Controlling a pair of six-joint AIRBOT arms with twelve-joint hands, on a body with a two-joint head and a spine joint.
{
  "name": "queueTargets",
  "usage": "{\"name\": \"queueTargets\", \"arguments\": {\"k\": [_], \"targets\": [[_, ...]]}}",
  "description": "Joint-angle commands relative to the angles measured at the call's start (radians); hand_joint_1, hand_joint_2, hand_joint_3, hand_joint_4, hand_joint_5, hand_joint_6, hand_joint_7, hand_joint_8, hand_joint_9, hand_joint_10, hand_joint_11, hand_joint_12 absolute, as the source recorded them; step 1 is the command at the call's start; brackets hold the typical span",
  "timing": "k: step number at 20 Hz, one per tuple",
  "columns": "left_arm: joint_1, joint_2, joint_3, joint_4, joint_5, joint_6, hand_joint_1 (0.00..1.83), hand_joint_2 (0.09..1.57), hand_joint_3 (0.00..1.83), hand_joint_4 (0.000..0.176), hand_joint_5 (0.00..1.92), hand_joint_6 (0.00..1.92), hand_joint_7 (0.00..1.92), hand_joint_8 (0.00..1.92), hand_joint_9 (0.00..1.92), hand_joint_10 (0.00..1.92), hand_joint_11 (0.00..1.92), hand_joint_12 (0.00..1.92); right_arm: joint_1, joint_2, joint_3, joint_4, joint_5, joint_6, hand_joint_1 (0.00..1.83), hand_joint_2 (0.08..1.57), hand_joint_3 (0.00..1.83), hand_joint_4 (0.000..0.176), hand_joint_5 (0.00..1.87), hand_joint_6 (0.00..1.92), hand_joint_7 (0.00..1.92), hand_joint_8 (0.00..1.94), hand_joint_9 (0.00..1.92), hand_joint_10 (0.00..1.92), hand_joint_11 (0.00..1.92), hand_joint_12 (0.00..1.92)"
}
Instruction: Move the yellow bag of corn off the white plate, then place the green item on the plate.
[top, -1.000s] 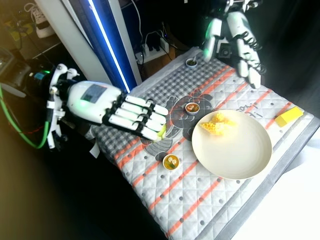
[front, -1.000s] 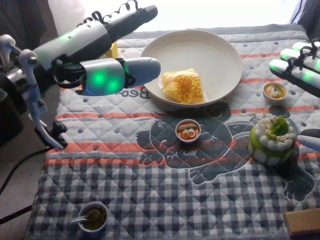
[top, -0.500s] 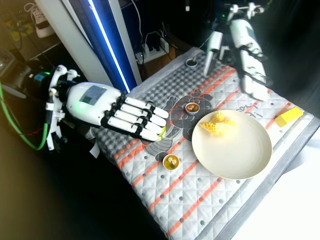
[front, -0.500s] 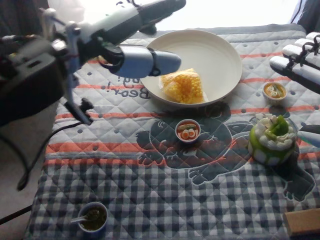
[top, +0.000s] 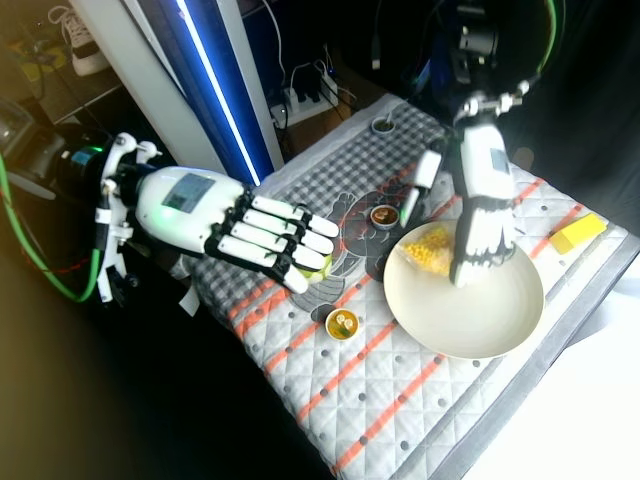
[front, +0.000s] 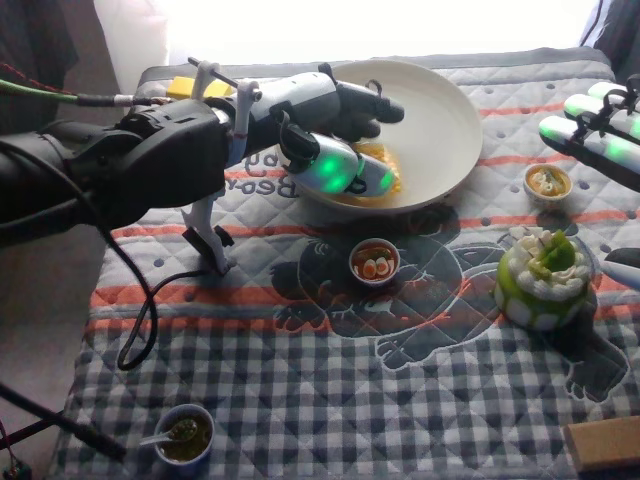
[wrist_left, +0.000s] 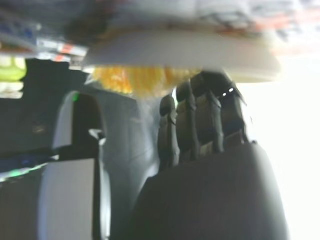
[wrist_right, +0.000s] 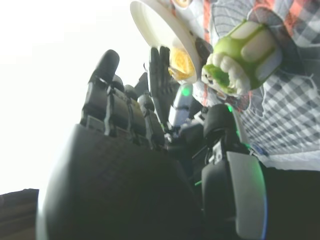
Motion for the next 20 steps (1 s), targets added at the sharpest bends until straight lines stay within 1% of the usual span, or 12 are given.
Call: {"name": "queueTargets", "arguments": {"k": [1,2,5,6,7,10,11,14,15,18,19,20], "targets": [[0.001,-0.01,0.011,-0.017,-0.053,-0.004,0.92,1.2,0.01,0.09,0.75,1.09,0.56,1.07,0.43,1.44,0.32,1.9,0.006,0.0,0.007,-0.006,0.118,0.003,0.59,1.32,0.0,0.029,0.0,0.0,0.0,0.0,0.0,0.0,0.0,0.44],[0.006,-0.012,0.015,-0.027,-0.052,-0.004,1.06,1.28,0.01,0.041,0.68,1.38,0.61,1.49,0.43,1.65,0.41,1.92,0.005,0.0,0.006,-0.006,0.118,0.004,0.62,1.32,0.0,0.011,0.0,0.0,0.0,0.0,0.0,0.0,0.0,0.35],[0.008,-0.009,0.014,-0.034,-0.056,-0.004,1.08,1.35,0.0,0.014,0.61,1.54,0.56,1.72,0.44,1.85,0.49,1.92,-0.001,0.0,0.008,-0.006,0.118,0.016,0.59,1.32,0.0,0.013,0.0,0.0,0.0,0.0,0.0,0.0,0.0,0.58],[0.006,-0.003,0.01,-0.035,-0.061,-0.004,1.22,1.35,0.0,0.0,0.56,1.58,0.52,1.72,0.52,1.83,0.53,1.92,-0.002,-0.001,0.01,-0.006,0.118,0.022,0.57,1.32,0.0,0.015,0.0,0.0,0.0,0.0,0.0,0.0,0.0,0.59],[0.006,0.001,0.006,-0.035,-0.064,-0.004,1.25,1.36,0.0,0.0,0.54,1.6,0.49,1.75,0.51,1.85,0.5,1.92,-0.002,-0.002,0.011,-0.006,0.118,0.022,0.61,1.33,0.0,0.0,0.0,0.0,0.0,0.0,0.0,0.0,0.0,0.58],[0.005,0.018,-0.014,-0.035,-0.089,-0.003,1.25,1.37,0.0,0.0,0.55,1.62,0.45,1.75,0.49,1.84,0.38,1.92,-0.002,-0.002,0.011,-0.006,0.118,0.025,0.62,1.33,0.0,0.0,0.0,0.0,0.0,0.0,0.0,0.0,0.0,0.47],[0.002,0.027,-0.024,-0.035,-0.1,-0.003,1.11,1.37,0.0,0.0,0.59,1.62,0.48,1.74,0.34,1.85,0.37,1.92,-0.002,-0.002,0.011,-0.006,0.118,0.026,0.63,1.33,0.0,0.0,0.0,0.0,0.0,0.0,0.0,0.0,0.0,0.5],[-0.013,0.1,-0.111,0.0,-0.182,-0.002,1.25,1.39,0.01,0.0,0.56,1.74,0.37,1.77,0.42,1.88,0.28,1.92,-0.002,-0.002,0.011,-0.006,0.118,0.028,0.58,1.33,0.0,0.035,0.0,0.0,0.0,0.0,0.0,0.0,0.0,0.5],[-0.016,0.128,-0.144,0.016,-0.212,-0.002,1.26,1.38,0.0,0.0,0.57,1.69,0.4,1.75,0.47,1.85,0.42,1.92,-0.002,-0.002,0.011,-0.006,0.119,0.028,0.58,1.33,0.0,0.046,0.0,0.0,0.0,0.0,0.0,0.0,0.0,0.47],[0.007,0.247,-0.282,0.098,-0.353,-0.059,1.27,1.37,0.0,0.0,0.62,1.64,0.41,1.73,0.44,1.82,0.27,1.92,-0.002,-0.002,0.011,-0.006,0.119,0.034,0.55,1.34,0.0,0.033,0.0,0.0,0.0,0.0,0.0,0.0,0.0,0.47],[0.027,0.278,-0.315,0.127,-0.401,-0.102,1.27,1.37,0.0,0.0,0.62,1.67,0.4,1.73,0.43,1.82,0.27,1.92,-0.002,-0.002,0.011,-0.006,0.119,0.035,0.53,1.34,0.0,0.011,0.0,0.0,0.0,0.0,0.0,0.0,0.0,0.53],[0.054,0.323,-0.361,0.167,-0.46,-0.159,1.26,1.38,0.0,0.0,0.59,1.72,0.41,1.74,0.41,1.84,0.26,1.92,-0.002,-0.002,0.011,-0.006,0.119,0.037,0.53,1.34,0.0,0.019,0.0,0.0,0.0,0.0,0.0,0.0,0.0,0.49]]}}
